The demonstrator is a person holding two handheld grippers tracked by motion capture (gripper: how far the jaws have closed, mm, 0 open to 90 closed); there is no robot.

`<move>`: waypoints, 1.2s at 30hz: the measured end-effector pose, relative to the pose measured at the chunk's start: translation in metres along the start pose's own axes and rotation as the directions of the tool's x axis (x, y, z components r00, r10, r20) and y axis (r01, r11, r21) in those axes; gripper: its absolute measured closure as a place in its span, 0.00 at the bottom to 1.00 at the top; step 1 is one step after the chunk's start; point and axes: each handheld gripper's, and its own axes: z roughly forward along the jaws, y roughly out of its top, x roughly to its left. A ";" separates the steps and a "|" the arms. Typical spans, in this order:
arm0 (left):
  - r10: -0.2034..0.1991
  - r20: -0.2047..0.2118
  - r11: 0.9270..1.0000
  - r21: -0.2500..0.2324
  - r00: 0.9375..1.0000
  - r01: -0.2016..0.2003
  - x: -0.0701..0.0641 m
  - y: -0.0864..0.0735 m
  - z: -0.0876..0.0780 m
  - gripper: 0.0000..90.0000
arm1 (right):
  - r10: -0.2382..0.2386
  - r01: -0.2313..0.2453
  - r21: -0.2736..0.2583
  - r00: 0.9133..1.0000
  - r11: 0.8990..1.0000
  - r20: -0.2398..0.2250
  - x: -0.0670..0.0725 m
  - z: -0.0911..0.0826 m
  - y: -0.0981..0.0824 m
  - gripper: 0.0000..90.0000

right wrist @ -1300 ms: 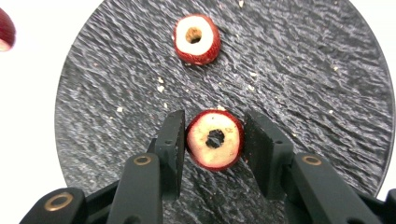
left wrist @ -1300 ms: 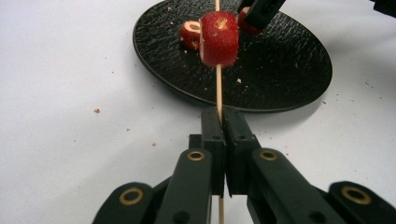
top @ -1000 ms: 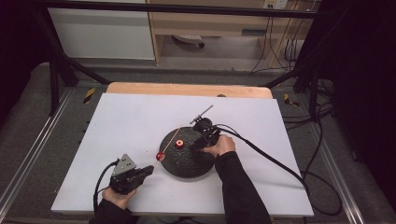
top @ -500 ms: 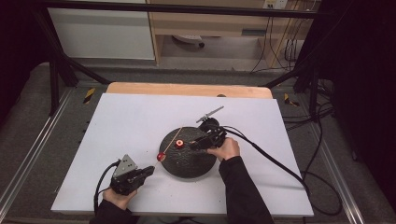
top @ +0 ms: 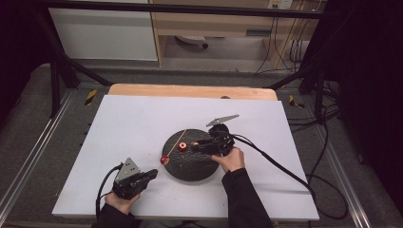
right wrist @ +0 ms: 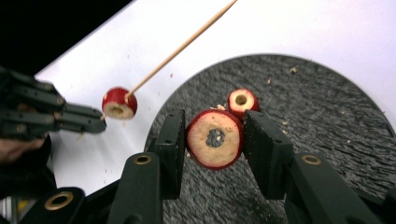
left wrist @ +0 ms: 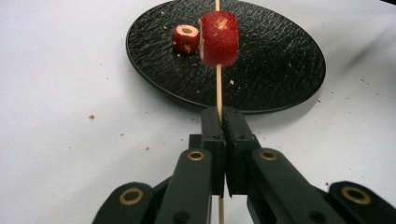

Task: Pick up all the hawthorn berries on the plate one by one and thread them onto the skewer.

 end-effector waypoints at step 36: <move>-0.022 0.012 0.998 -0.058 1.000 0.022 -0.008 0.000 -0.003 0.98 | 0.181 -0.211 -0.569 0.977 0.795 -0.110 0.003 -0.010 -0.032 0.67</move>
